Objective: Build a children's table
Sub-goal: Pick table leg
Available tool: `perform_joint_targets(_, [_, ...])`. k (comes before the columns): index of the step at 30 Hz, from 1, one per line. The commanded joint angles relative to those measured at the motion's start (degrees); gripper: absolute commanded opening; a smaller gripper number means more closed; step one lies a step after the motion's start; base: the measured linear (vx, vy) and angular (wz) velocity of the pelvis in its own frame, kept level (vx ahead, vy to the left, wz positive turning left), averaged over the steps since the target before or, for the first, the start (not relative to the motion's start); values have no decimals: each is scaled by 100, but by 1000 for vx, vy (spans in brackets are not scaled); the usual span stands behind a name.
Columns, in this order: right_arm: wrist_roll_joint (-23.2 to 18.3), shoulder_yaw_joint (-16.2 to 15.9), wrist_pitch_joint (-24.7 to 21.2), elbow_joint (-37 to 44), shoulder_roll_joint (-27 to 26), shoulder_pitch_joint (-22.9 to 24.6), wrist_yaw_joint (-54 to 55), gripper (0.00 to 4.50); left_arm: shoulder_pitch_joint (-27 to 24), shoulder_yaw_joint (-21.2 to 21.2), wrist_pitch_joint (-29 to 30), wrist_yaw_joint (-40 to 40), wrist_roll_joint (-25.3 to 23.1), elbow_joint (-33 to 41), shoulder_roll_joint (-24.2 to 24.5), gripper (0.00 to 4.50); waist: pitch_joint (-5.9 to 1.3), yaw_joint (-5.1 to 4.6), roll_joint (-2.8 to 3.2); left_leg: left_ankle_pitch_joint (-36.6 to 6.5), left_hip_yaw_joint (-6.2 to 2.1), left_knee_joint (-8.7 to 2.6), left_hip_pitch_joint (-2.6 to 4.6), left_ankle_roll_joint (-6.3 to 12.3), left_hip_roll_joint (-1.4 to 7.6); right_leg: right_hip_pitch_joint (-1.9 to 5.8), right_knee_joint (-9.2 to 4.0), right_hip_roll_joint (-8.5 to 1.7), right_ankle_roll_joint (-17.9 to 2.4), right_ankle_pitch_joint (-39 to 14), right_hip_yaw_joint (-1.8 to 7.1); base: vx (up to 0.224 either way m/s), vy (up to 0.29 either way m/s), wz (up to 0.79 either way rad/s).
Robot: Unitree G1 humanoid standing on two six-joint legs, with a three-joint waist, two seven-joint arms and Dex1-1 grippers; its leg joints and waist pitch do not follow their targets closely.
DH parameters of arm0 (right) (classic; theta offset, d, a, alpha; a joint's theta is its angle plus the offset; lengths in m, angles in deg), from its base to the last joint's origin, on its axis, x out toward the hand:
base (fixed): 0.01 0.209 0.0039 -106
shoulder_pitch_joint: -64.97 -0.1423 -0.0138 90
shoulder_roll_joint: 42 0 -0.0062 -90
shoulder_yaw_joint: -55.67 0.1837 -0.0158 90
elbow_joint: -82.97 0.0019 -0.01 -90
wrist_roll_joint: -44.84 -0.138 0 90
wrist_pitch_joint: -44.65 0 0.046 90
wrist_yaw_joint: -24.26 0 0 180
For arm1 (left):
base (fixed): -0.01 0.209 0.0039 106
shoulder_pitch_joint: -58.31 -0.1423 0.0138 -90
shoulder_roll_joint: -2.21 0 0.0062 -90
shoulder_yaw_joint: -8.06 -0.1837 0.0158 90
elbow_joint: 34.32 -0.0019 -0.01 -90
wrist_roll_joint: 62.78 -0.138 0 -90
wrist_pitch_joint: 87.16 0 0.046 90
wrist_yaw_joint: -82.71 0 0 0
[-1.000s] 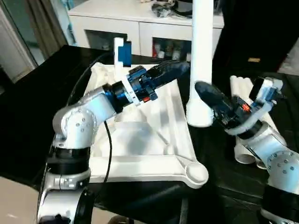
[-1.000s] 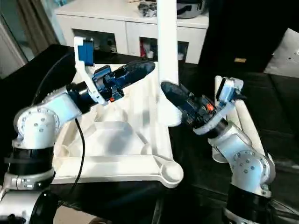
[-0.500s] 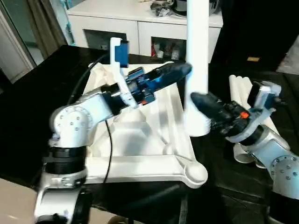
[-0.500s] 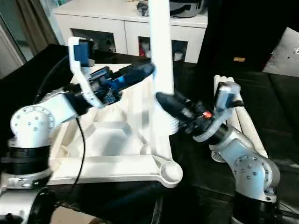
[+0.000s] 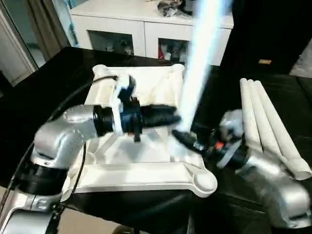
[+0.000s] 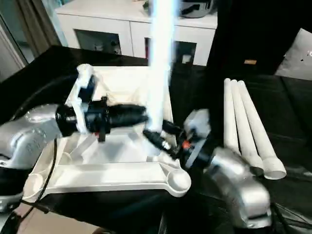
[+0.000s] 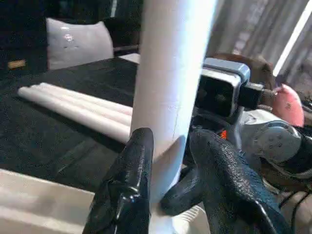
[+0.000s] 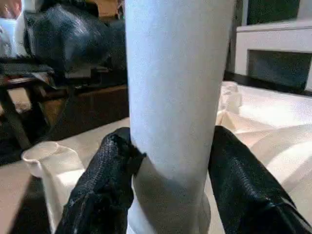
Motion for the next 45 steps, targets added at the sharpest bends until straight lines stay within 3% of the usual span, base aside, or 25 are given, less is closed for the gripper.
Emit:
perform_joint_targets(1, [148, -187, 296, -22, -61, -7, 64, 188, -51, -296, -92, -308, -37, 109, -3, 191, -347, -29, -8, -1263, -51, -446, 132, -87, 249, 200, -465, -359, -1025, -521, 185, 0, 0, 0])
perform_joint_targets(6, [438, -400, 729, -228, -86, 74, 63, 187, -120, -403, -275, -428, -198, 94, 43, 191, -355, -68, -4, -1225, -50, -435, 127, -3, 251, 206, -448, -353, -1131, -322, 182, 0, 0, 0])
perform_joint_targets(9, [408, -297, 836, -294, -197, 65, 183, 187, -230, -396, -608, -296, -470, 2, 23, 191, -347, -108, 3, -1275, -55, -439, 122, 45, 252, 216, -457, -359, -1155, -367, 183, 0, 0, 0])
perform_joint_targets(13, [227, -168, 814, -285, -271, 47, 257, 187, -409, 40, -670, 83, -161, -2, -344, 191, -359, -116, 9, -1202, -53, -424, 121, 85, 256, 226, -436, -356, -1251, -155, 175, 0, 0, 0])
perform_joint_targets(15, [62, -75, 781, -244, -311, 32, 314, 187, -643, 479, -555, 424, 416, 119, -788, 191, -364, -103, -1, -1158, -39, -388, 106, 136, 254, 240, -421, -376, -1414, 7, 169, 0, 0, 0])
perform_joint_targets(20, [-17, -39, 747, -217, -327, 20, 310, 187, -997, 585, -794, 758, 475, 231, -1128, 191, -341, -110, -23, -1283, -39, -412, 112, 203, 259, 225, -472, -349, -1257, -367, 178, 0, 0, 0])
perform_joint_targets(26, [65, -10, 661, -278, -265, 2, 494, 187, -1342, 601, -1445, 1280, -255, 201, -1302, 191, -337, -120, -17, -1347, -57, -439, 118, 117, 278, 218, -500, -346, -1029, -533, 188, 0, 0, 0])
perform_joint_targets(31, [315, 155, 505, -382, -257, -140, 1063, 187, -1494, 689, -1954, 2637, -1255, 331, -1379, 191, -343, -130, -18, -1316, -65, -430, 119, 65, 277, 222, -497, -338, -945, -397, 183, 0, 0, 0])
perform_joint_targets(35, [387, 190, 468, -359, -293, -179, 1233, 187, -1570, 670, -1932, 3238, -1719, 382, -1409, 191, -351, -131, -18, -1257, -62, -416, 118, 67, 272, 217, -492, -337, -907, -354, 185, 0, 0, 0])
perform_joint_targets(36, [388, 193, 442, -334, -313, -196, 1338, 187, -1639, 647, -2066, 3673, -2167, 380, -1445, 191, -353, -135, -16, -1236, -63, -415, 114, 81, 267, 221, -500, -334, -897, -322, 184, 0, 0, 0])
perform_joint_targets(39, [368, 189, 398, -321, -357, -229, 1477, 187, -1743, 706, -2352, 4313, -2626, 310, -1613, 191, -354, -130, -56, -1189, -66, -411, 108, 127, 274, 227, -504, -342, -874, -272, 178, 0, 0, 0])
perform_joint_targets(41, [382, 175, 361, -335, -374, -249, 1539, 187, -1740, 701, -2465, 4789, -2990, 203, -1661, 191, -353, -133, -39, -1221, -73, -409, 110, 122, 273, 222, -500, -335, -869, -275, 175, 0, 0, 0])
perform_joint_targets(43, [437, 126, 350, -356, -397, -258, 1604, 187, -1769, 736, -2272, 5610, -3507, 71, -1742, 191, -347, -140, -53, -1297, -78, -414, 108, 121, 276, 217, -508, -332, -823, -373, 175, 0, 0, 0])
perform_joint_targets(45, [454, 92, 336, -340, -392, -244, 1613, 187, -1855, 701, -2230, 5638, -3473, 127, -1837, 191, -348, -132, -55, -1257, -72, -402, 109, 121, 265, 207, -520, -343, -830, -442, 181, 0, 0, 0])
